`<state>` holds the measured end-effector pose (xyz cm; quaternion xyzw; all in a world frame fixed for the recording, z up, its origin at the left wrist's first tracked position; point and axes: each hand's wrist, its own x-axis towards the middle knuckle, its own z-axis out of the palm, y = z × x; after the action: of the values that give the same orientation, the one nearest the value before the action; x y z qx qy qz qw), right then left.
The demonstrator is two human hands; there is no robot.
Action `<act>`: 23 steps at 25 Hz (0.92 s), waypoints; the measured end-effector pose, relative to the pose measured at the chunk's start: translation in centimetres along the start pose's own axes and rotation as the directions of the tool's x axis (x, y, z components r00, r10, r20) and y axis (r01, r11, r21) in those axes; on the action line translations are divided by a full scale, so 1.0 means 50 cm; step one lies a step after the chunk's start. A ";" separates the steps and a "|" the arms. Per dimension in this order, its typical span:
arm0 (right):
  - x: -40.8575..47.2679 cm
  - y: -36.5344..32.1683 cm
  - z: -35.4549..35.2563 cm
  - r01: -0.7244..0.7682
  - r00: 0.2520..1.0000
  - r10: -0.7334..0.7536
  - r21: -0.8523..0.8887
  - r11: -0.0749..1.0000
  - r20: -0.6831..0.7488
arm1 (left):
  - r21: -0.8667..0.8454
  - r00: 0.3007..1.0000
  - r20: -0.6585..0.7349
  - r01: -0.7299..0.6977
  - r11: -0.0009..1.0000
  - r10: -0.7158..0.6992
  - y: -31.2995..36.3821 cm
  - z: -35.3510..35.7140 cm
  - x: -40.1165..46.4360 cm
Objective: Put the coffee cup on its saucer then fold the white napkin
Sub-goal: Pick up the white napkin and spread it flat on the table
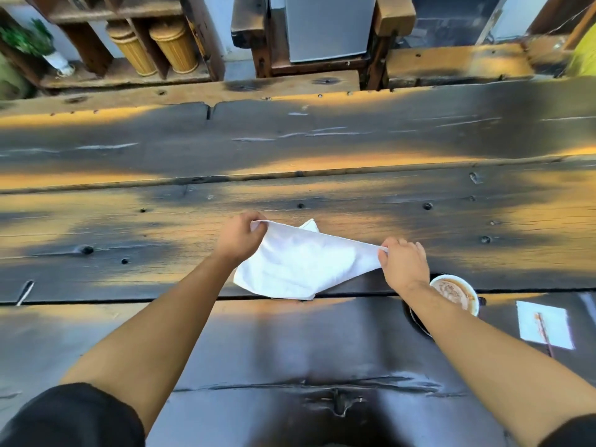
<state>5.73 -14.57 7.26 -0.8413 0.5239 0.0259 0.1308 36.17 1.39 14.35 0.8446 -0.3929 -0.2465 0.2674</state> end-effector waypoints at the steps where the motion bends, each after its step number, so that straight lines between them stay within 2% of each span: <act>1: -0.023 -0.005 -0.015 0.029 0.999 -0.028 0.041 0.999 -0.027 | -0.058 1.000 -0.014 0.008 0.998 -0.008 -0.006 -0.022 -0.024; 3: -0.072 -0.009 -0.042 0.101 0.993 -0.089 0.203 0.974 -0.072 | -0.184 0.999 -0.024 0.042 0.982 -0.047 -0.025 -0.062 -0.074; 6: -0.141 -0.008 -0.064 0.127 0.992 -0.124 0.397 0.909 -0.033 | -0.340 0.993 -0.070 0.068 0.938 -0.097 -0.058 -0.112 -0.162; 8: -0.176 -0.007 -0.068 0.137 0.990 -0.143 0.412 0.901 -0.017 | -0.366 0.988 -0.114 0.054 0.929 -0.103 -0.088 -0.133 -0.216; 11: -0.203 -0.026 -0.083 0.148 0.987 -0.158 0.480 0.865 -0.019 | -0.403 0.977 -0.123 0.111 0.909 -0.174 -0.143 -0.152 -0.255; 13: -0.190 -0.049 -0.101 0.106 0.993 -0.121 0.520 0.848 -0.007 | -0.412 0.971 -0.135 0.128 0.902 -0.199 -0.164 -0.161 -0.259; 15: -0.151 -0.080 -0.129 0.048 0.998 -0.062 0.552 0.833 0.007 | -0.395 0.955 -0.209 0.116 0.911 -0.212 -0.163 -0.175 -0.243; 17: -0.102 -0.123 -0.178 -0.011 1.000 -0.006 0.640 0.769 0.024 | -0.391 0.946 -0.252 0.093 0.916 -0.203 -0.140 -0.204 -0.211; 20: -0.023 -0.191 -0.284 -0.030 0.998 0.057 0.735 0.677 -0.012 | -0.527 0.913 -0.271 0.125 0.841 -0.305 -0.084 -0.278 -0.132; 23: 0.047 -0.255 -0.400 0.074 0.987 0.078 0.841 0.536 -0.137 | -0.740 0.907 -0.241 0.058 0.670 -0.345 0.001 -0.372 -0.049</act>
<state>16.25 -16.27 28.58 -0.6727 0.4810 -0.2962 0.4779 46.41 8.12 28.55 0.7411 -0.1110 -0.2488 0.6137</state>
